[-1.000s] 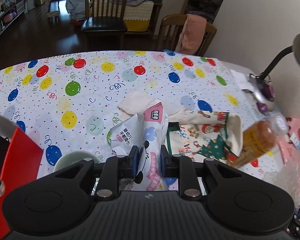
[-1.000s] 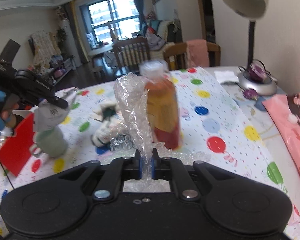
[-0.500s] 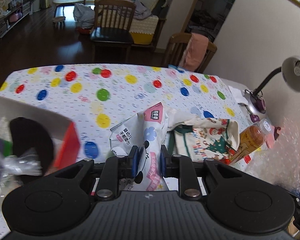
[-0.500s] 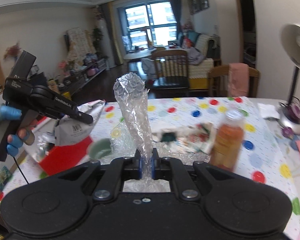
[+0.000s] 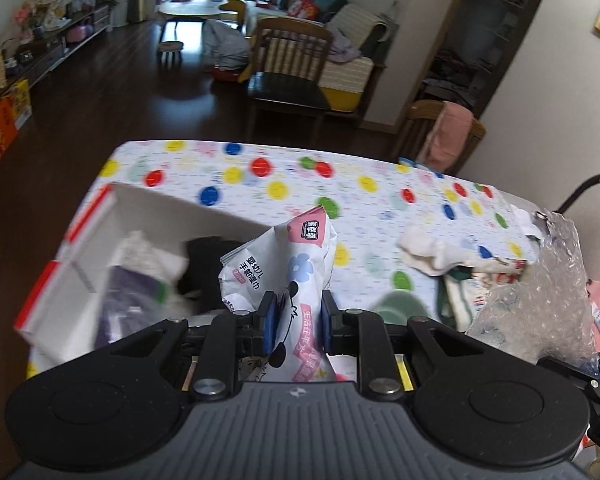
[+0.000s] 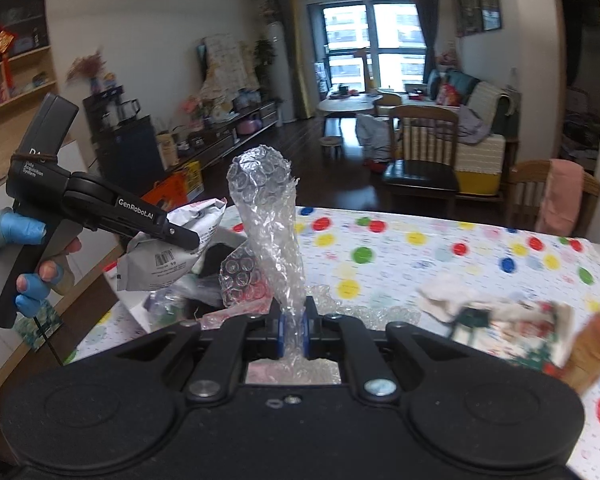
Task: Organize soft objects
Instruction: 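Carry the panda snack bag and bubble wrap with both tools over the red box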
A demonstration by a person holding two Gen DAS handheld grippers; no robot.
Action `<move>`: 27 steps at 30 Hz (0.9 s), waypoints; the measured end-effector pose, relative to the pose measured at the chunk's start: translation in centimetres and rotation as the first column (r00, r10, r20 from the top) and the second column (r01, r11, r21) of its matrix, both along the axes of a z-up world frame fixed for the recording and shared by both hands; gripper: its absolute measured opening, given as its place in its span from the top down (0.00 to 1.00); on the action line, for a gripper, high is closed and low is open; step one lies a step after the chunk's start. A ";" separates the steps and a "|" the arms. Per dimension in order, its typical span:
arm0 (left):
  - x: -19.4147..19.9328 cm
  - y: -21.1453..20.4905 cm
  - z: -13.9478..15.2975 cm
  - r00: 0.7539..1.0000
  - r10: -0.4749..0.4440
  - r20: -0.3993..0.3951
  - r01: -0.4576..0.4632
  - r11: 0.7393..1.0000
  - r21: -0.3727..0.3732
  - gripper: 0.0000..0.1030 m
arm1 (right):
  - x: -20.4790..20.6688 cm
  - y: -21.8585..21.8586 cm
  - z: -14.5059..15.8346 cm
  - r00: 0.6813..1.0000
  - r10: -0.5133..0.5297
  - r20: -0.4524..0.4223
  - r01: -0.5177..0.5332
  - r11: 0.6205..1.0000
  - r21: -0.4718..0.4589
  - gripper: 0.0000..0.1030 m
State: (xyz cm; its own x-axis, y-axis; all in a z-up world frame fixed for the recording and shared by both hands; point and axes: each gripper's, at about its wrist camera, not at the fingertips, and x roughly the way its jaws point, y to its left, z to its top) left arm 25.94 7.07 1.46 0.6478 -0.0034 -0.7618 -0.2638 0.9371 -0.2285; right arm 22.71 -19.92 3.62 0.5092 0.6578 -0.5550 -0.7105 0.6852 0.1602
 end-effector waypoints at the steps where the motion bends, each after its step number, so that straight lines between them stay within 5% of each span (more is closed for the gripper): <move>1: -0.6 1.1 0.0 1.000 0.007 -0.002 -0.007 1.000 0.003 0.80 | -0.3 1.1 0.0 1.000 0.010 -0.006 -0.010 1.000 0.001 0.93; 15: -4.6 12.3 -1.8 0.998 0.057 -0.035 -0.054 0.996 0.078 0.80 | -0.4 15.3 0.0 0.997 0.072 0.007 -0.072 0.996 -0.050 0.93; 27: -2.8 15.9 -5.8 0.999 0.027 -0.044 -0.019 0.984 0.178 0.80 | 3.5 24.8 -3.5 0.999 0.035 -0.010 -0.036 0.981 -0.189 0.92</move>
State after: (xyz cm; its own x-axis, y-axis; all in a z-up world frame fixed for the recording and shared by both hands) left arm 23.11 22.98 -4.30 0.6100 0.1488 -0.7783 -0.2924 0.9552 -0.0466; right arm 26.25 4.84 0.13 0.4834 0.5583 -0.6743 -0.7341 0.6781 0.0352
